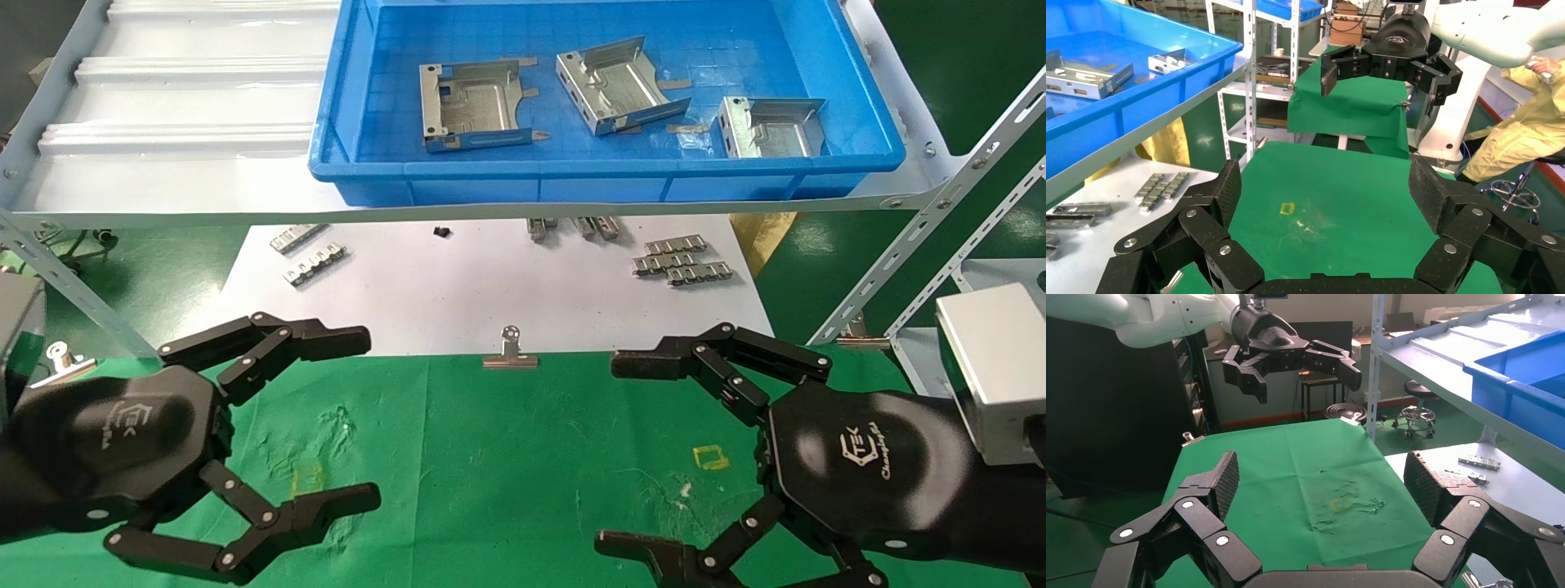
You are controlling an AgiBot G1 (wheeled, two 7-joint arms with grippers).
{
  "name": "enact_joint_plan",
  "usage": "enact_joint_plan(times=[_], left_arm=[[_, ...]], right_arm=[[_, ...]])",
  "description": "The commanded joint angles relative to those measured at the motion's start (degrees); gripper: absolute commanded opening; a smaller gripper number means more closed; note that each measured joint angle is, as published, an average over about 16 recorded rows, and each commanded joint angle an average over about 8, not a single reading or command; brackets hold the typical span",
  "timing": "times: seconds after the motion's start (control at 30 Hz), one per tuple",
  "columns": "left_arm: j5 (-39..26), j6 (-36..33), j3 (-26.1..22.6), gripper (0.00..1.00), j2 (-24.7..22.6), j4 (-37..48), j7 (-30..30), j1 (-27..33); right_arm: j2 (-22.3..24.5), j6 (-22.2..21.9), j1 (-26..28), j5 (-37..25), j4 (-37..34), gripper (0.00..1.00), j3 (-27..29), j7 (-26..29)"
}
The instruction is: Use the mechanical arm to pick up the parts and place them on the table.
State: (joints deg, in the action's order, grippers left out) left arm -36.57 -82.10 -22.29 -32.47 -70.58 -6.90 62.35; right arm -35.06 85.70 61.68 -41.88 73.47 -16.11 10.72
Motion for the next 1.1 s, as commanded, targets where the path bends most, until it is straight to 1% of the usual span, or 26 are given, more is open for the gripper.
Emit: enact_joint_plan(times=[0.03,1.1], left_arm=[[0.00,0.00,0.00,1.00,0.00,0.00,0.00,0.00],[0.00,0.00,0.00,1.00,0.00,0.00,0.00,0.00]], right_arm=[[0.00,0.00,0.00,0.00,0.00,1.00,0.00,0.00],[0.00,0.00,0.00,0.00,0.00,1.00,0.00,0.00]])
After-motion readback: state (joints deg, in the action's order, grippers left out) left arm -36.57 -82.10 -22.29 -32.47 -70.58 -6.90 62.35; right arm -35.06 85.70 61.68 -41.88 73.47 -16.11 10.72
